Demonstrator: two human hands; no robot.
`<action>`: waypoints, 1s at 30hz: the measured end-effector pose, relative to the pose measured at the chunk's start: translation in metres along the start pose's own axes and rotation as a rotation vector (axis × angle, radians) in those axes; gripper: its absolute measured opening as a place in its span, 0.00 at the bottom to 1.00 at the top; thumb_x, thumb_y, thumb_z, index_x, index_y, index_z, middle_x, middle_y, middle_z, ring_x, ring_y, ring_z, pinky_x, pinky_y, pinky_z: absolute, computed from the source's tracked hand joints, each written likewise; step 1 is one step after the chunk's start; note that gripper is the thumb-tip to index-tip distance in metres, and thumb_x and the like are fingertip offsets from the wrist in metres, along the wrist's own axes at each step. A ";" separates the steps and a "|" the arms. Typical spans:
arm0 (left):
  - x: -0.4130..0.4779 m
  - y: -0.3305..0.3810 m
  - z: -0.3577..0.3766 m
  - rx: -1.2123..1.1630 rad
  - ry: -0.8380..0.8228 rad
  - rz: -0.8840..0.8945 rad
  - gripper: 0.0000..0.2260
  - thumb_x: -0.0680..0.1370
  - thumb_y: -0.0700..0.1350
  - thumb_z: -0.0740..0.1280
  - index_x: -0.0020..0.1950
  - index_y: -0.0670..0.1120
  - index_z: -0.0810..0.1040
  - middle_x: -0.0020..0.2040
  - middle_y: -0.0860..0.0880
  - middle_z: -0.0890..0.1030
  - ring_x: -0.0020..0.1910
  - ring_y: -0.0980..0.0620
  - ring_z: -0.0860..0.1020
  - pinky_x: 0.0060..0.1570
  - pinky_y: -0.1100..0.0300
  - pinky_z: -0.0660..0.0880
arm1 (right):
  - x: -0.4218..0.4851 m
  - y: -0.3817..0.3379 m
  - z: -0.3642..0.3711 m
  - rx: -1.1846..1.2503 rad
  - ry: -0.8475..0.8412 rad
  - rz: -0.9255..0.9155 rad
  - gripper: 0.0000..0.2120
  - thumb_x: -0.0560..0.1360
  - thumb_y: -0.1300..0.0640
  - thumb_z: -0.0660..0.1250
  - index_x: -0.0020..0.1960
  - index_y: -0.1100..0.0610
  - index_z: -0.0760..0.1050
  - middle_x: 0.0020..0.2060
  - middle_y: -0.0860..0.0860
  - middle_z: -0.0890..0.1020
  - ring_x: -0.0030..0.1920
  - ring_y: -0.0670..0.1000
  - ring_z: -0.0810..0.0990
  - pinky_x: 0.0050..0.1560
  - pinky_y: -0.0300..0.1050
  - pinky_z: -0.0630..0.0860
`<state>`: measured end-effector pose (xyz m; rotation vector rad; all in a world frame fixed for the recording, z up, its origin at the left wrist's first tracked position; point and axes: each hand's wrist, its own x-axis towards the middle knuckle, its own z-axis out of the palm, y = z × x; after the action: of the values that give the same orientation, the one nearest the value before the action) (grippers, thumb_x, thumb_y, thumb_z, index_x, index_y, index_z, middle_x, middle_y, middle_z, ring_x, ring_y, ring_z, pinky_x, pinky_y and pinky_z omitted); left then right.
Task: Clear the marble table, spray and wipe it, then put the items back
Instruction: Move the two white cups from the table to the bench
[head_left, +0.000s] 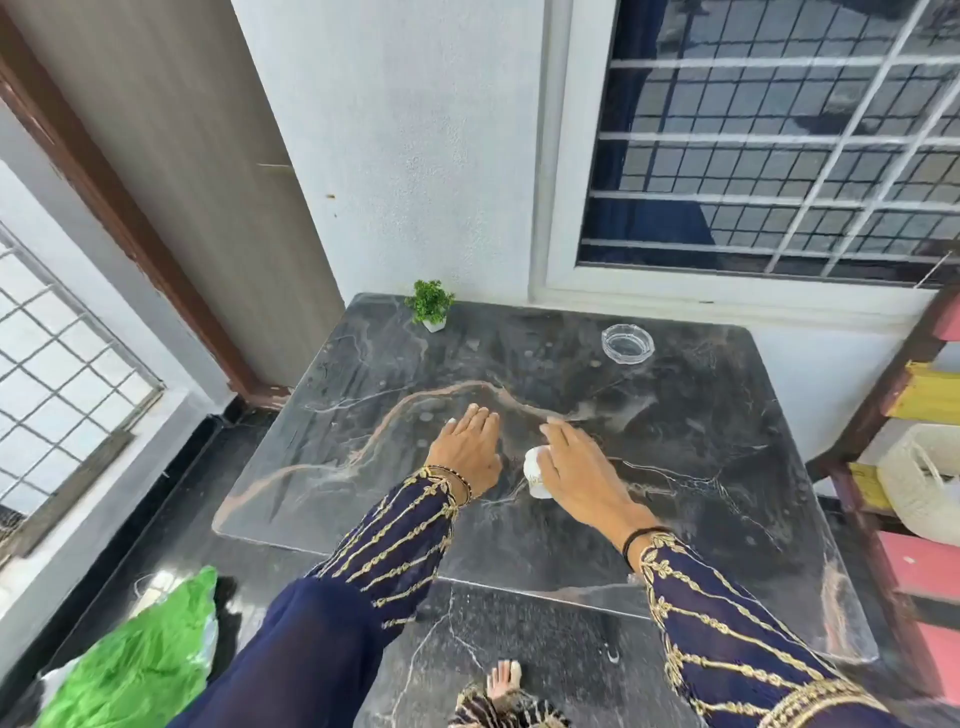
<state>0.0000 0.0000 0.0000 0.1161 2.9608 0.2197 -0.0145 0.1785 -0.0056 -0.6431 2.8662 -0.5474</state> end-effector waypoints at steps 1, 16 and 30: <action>-0.001 -0.004 0.004 -0.012 -0.020 -0.020 0.28 0.78 0.47 0.58 0.75 0.42 0.55 0.77 0.44 0.58 0.78 0.45 0.53 0.75 0.47 0.56 | -0.001 0.005 0.004 -0.043 -0.030 0.004 0.22 0.83 0.56 0.56 0.75 0.62 0.65 0.77 0.58 0.66 0.78 0.57 0.61 0.76 0.53 0.60; 0.024 -0.056 0.060 -0.083 -0.033 -0.029 0.32 0.74 0.42 0.69 0.75 0.51 0.60 0.67 0.43 0.68 0.63 0.42 0.72 0.48 0.48 0.81 | 0.036 0.045 0.033 -0.039 -0.181 0.082 0.31 0.79 0.65 0.62 0.78 0.47 0.62 0.78 0.46 0.64 0.73 0.53 0.68 0.64 0.54 0.76; 0.079 -0.008 0.047 -0.169 -0.118 -0.113 0.12 0.78 0.40 0.58 0.61 0.40 0.68 0.52 0.36 0.80 0.51 0.33 0.78 0.47 0.46 0.73 | 0.022 0.091 0.028 0.337 0.045 0.426 0.18 0.77 0.61 0.66 0.66 0.55 0.79 0.53 0.57 0.86 0.54 0.61 0.82 0.54 0.50 0.77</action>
<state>-0.0699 0.0056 -0.0596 -0.0581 2.8059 0.4301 -0.0624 0.2363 -0.0671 0.0334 2.7295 -0.9417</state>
